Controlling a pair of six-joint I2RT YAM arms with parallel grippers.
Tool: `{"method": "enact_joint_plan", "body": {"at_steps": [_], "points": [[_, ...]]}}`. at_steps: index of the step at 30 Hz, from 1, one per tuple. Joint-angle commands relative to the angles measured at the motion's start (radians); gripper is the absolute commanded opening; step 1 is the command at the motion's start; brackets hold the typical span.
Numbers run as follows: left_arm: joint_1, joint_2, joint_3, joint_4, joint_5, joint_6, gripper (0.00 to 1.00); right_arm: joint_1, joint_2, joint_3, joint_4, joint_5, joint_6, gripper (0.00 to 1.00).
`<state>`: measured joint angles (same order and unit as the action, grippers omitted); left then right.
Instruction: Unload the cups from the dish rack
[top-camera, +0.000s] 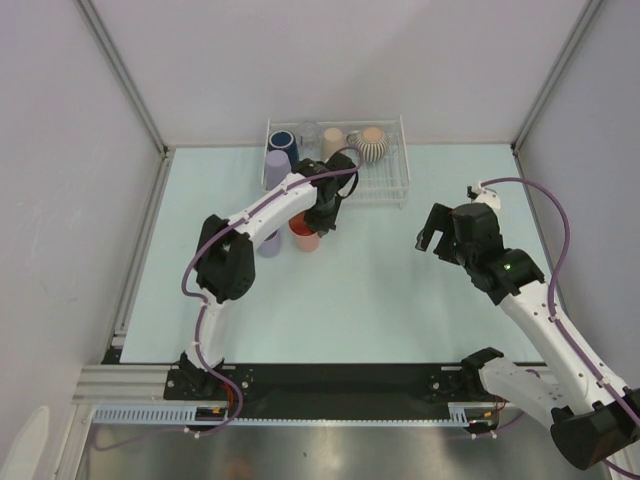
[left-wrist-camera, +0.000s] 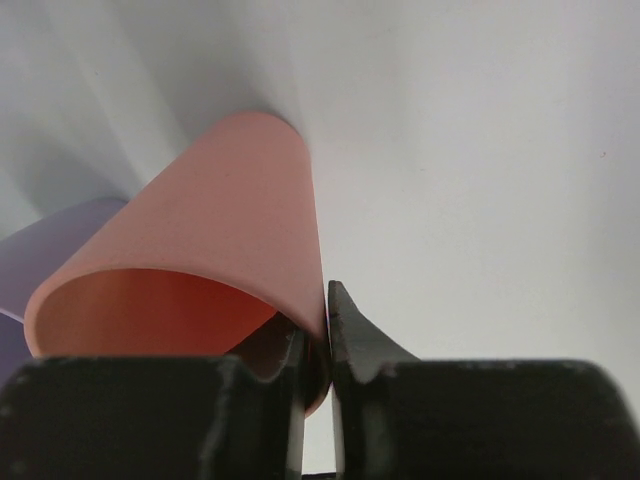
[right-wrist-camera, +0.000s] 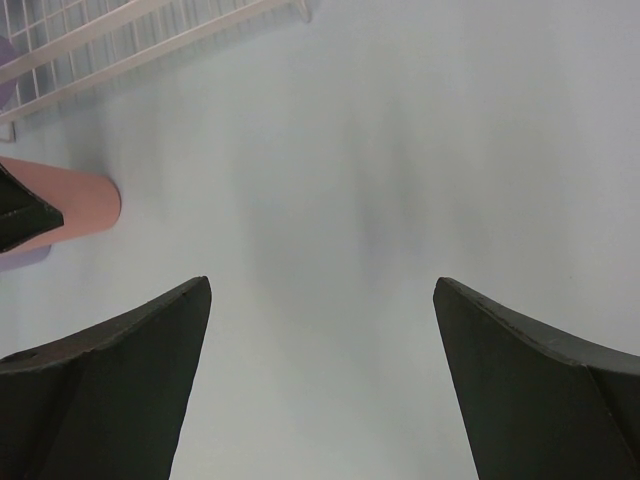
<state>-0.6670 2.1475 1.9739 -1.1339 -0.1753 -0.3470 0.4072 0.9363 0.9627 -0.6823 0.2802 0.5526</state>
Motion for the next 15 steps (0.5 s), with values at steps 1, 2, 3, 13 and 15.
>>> {"method": "enact_joint_plan", "body": {"at_steps": [1,2,3,13,15], "points": [[0.009,0.019,0.028,0.006,0.016,0.005,0.23,-0.01,-0.022,-0.001,0.024,0.004,-0.026,1.0],[0.009,0.015,0.026,0.013,0.014,0.002,0.27,-0.011,-0.021,-0.001,0.027,0.002,-0.028,1.0],[0.009,0.011,0.025,0.016,0.016,-0.001,0.35,-0.013,-0.021,-0.002,0.027,0.002,-0.029,1.0],[0.009,-0.047,0.068,0.033,0.002,-0.012,0.56,-0.019,-0.01,-0.01,0.052,-0.021,-0.033,1.0],[0.009,-0.055,0.08,0.033,-0.006,-0.012,0.59,-0.019,-0.007,-0.009,0.053,-0.033,-0.033,1.0]]}}
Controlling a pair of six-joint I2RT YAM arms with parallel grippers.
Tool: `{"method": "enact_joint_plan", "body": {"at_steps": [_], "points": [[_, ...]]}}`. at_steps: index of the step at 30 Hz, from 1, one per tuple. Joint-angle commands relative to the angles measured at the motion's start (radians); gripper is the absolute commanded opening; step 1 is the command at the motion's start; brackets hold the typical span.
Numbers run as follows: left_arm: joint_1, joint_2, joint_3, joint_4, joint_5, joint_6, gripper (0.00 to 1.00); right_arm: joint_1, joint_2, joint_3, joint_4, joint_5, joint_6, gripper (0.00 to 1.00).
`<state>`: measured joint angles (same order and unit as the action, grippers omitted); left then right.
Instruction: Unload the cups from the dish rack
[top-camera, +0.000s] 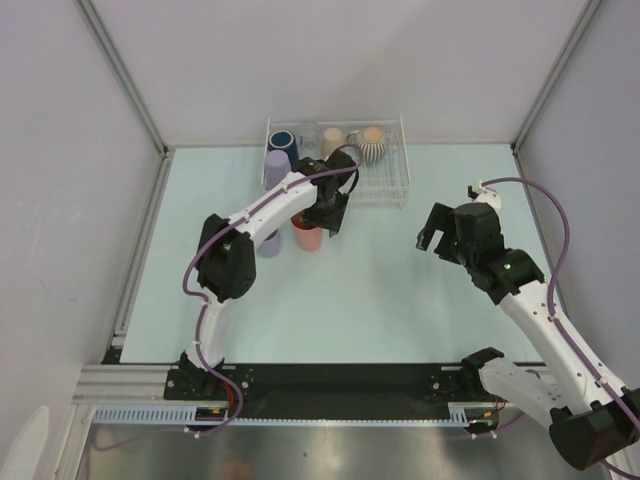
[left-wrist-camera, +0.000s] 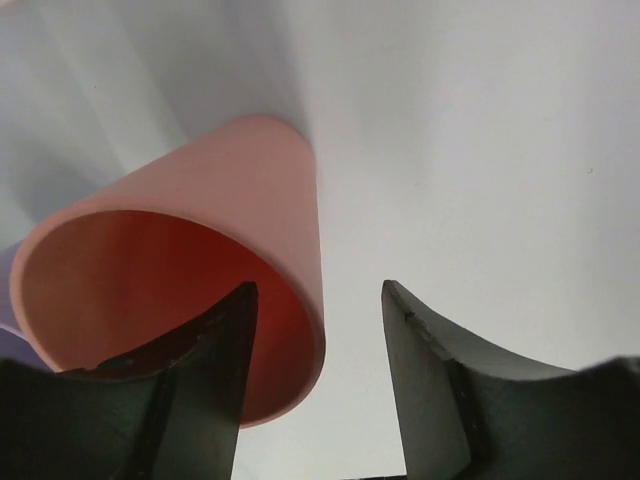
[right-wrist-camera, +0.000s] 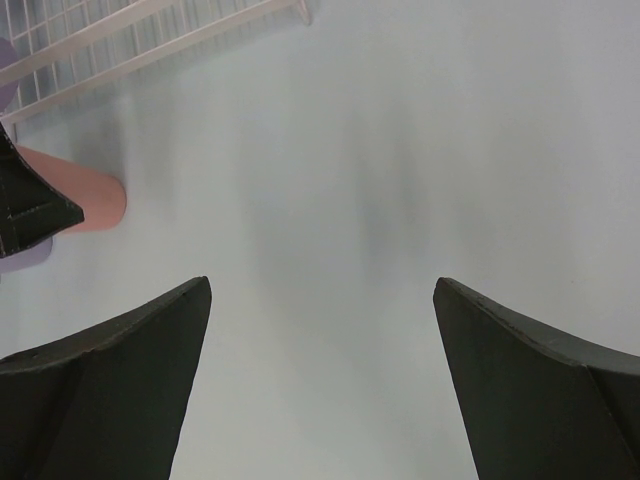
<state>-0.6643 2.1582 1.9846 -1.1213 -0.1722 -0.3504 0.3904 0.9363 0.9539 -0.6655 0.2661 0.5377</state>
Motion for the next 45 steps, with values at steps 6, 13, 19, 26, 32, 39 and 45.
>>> {"method": "enact_joint_plan", "body": {"at_steps": [6,13,19,26,32,39,45], "points": [[0.006,-0.115,0.131,0.008,-0.041,-0.021,0.63,0.001,-0.001,0.005,0.047,-0.024,-0.016,1.0],[-0.001,-0.202,0.166,0.006,-0.116,-0.045,0.63,-0.001,0.002,0.013,0.05,-0.024,-0.013,1.0],[0.0,-0.33,0.073,0.149,-0.307,-0.044,0.69,0.007,0.001,0.013,0.034,-0.022,-0.008,1.0],[0.041,-0.267,0.042,0.23,-0.45,-0.039,0.72,0.018,-0.02,0.022,-0.013,0.004,-0.021,1.0],[0.1,-0.25,-0.038,0.386,-0.426,-0.038,0.95,0.025,-0.036,0.025,-0.055,0.012,-0.03,1.0],[0.173,-0.167,0.016,0.426,-0.357,-0.059,1.0,0.033,-0.041,0.019,-0.071,0.024,-0.027,1.0],[0.193,-0.086,0.095,0.426,-0.331,-0.039,1.0,0.034,-0.004,0.022,-0.06,0.022,-0.016,1.0]]}}
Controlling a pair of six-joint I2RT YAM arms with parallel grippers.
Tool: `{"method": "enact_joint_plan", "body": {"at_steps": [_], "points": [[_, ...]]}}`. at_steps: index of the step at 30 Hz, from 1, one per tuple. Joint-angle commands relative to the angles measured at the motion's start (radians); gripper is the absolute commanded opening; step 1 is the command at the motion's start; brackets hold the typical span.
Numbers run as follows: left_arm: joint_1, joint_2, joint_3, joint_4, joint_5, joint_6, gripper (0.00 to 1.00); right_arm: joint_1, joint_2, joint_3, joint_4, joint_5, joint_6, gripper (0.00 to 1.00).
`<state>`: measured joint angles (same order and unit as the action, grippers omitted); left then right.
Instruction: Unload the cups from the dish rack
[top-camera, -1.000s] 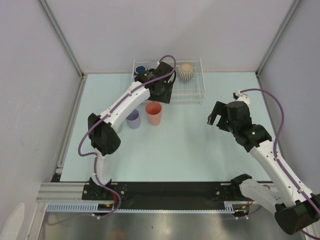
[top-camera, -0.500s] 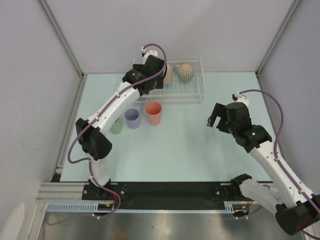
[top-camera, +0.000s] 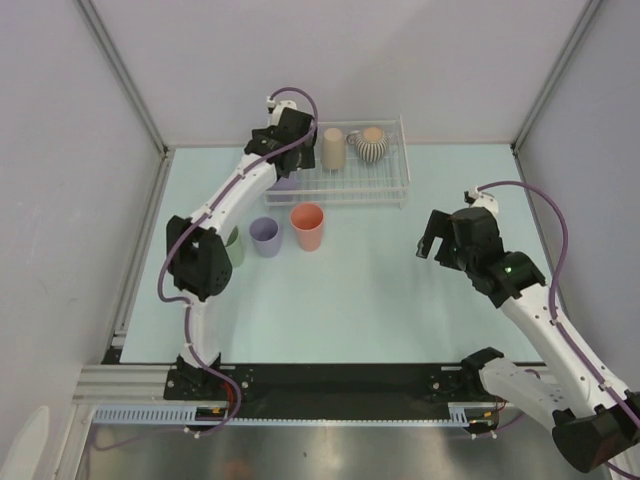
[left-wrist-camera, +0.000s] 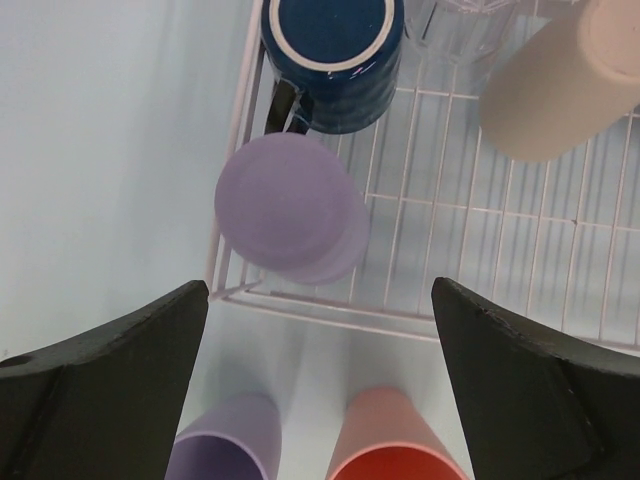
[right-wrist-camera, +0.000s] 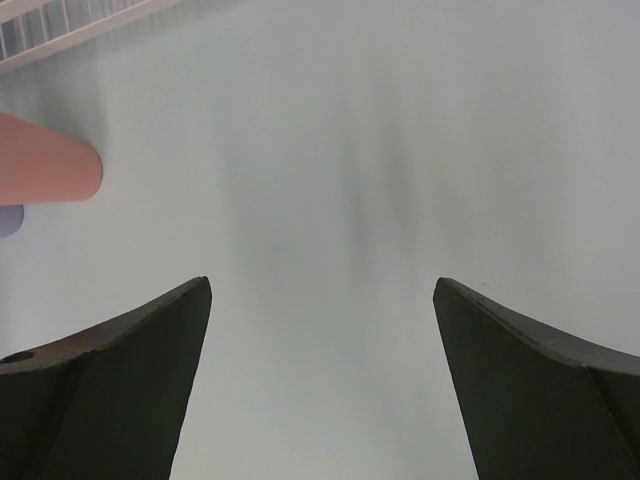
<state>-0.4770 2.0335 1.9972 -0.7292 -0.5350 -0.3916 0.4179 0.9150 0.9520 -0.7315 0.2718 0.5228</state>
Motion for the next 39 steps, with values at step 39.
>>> {"method": "enact_joint_plan", "body": {"at_steps": [39], "points": [[0.104,0.179,0.193,0.025,0.122,-0.033,1.0,0.01,0.108,0.008,0.064,0.041,0.0,1.0]]}}
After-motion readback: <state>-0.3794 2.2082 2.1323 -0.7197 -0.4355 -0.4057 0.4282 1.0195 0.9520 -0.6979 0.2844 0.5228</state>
